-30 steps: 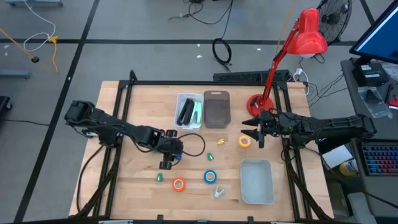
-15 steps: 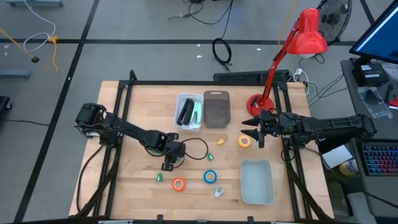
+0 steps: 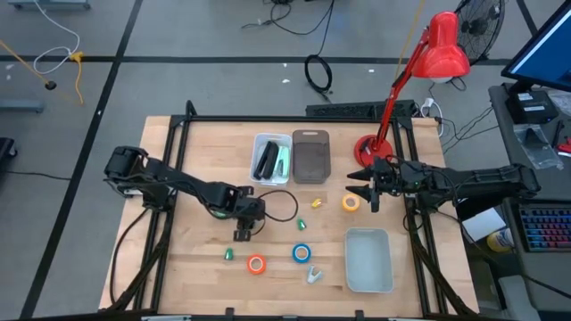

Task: Pick and place Stapler, Stapler remover, tape
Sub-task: Put the blue stapler into the white bin

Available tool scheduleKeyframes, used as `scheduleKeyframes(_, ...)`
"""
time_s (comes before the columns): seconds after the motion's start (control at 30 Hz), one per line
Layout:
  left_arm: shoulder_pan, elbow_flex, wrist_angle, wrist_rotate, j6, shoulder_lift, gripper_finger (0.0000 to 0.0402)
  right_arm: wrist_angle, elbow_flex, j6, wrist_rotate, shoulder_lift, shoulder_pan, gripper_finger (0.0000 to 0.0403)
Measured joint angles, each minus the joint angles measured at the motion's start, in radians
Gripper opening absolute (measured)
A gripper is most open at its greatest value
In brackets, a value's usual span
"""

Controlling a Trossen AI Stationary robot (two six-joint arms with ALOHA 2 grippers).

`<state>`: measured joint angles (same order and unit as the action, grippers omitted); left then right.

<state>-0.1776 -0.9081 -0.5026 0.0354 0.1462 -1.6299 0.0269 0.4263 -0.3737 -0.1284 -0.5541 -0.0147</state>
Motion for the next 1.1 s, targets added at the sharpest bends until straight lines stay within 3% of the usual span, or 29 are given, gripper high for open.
scheduleKeyframes(0.17, -0.025, 0.000, -0.045, -0.058, 0.014, 0.017, 0.0157, 0.000, 0.000, -0.003, 0.000, 0.000, 0.000, 0.0212)
scheduleKeyframes(0.43, -0.060, 0.001, -0.047, 0.024, 0.019, 0.010, 0.0157, 0.002, 0.000, 0.000, 0.000, 0.000, 0.000, 0.0212)
scheduleKeyframes(0.8, -0.059, 0.001, -0.046, 0.027, 0.051, 0.010, 0.0157, 0.003, 0.000, 0.004, 0.000, 0.000, 0.000, 0.0212)
scheduleKeyframes(1.1, -0.060, 0.002, -0.036, 0.018, 0.078, -0.063, 0.0157, 0.003, 0.000, 0.003, 0.000, 0.000, 0.000, 0.0212)
